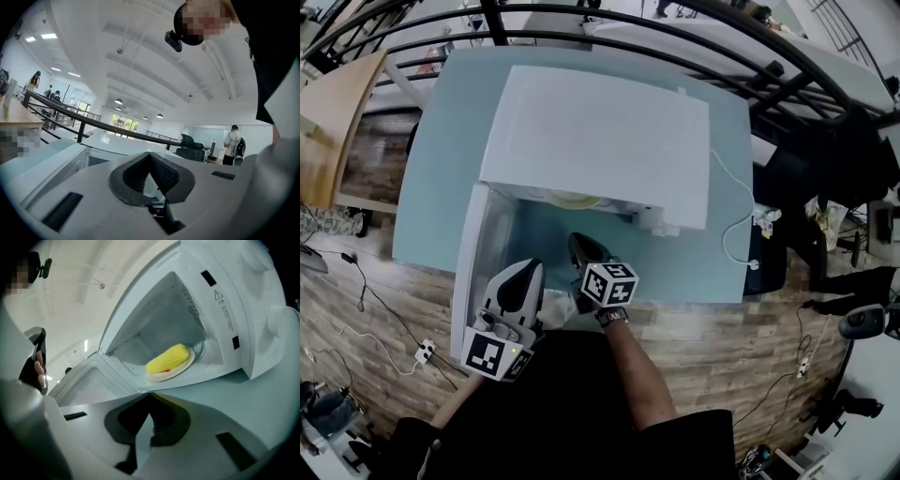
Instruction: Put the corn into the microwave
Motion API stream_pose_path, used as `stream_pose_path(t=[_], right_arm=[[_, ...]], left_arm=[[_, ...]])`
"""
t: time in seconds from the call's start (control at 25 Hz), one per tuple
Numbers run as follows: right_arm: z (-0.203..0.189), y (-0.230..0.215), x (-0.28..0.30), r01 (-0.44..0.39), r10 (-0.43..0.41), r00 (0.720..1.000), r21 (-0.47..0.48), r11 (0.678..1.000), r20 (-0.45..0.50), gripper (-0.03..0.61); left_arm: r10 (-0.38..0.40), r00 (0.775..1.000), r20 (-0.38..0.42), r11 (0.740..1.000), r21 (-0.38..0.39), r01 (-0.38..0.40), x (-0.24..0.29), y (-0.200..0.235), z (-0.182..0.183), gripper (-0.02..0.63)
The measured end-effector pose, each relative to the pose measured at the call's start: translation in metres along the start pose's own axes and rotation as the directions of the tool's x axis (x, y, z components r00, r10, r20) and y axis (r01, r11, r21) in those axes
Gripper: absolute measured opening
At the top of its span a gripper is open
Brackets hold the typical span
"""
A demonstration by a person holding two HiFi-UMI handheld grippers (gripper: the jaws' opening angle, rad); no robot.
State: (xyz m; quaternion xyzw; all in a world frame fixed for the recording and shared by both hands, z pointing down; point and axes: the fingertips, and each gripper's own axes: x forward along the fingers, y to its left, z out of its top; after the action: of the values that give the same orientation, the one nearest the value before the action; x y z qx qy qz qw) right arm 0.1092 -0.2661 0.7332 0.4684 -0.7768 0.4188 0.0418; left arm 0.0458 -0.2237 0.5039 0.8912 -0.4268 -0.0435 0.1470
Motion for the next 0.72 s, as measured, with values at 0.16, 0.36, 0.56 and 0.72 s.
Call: stream_pose_path(t=[0.16,0.36,0.56,0.72], right_arm=[[0.006,0.013,-0.018,-0.018,0.019,0.999,-0.046,0.999,0.029,0.008],[0.023,0.032,-0.047,-0.012,0.023,0.996,-0.128,0.992,0.084,0.008],[0.053,0.056,-0.082,0.025,0.016,0.981,-0.206,0.978,0.194,0.008],[0.083,0.075,-0.117,0.108,-0.021,0.949,-0.265,0.958,0.314,0.009]], left_arm=[[-0.008,1.000,-0.005,1.000,0.012,0.008,-0.009,-0.005,-0.006,0.003],[0.007,1.000,-0.009,1.000,0.004,-0.007,-0.016,-0.006,-0.008,0.003],[0.015,1.000,-0.022,0.999,0.028,-0.014,-0.022,-0.004,-0.011,0.003],[-0.006,1.000,-0.011,0.999,0.042,0.007,-0.024,-0.011,-0.006,0.003]])
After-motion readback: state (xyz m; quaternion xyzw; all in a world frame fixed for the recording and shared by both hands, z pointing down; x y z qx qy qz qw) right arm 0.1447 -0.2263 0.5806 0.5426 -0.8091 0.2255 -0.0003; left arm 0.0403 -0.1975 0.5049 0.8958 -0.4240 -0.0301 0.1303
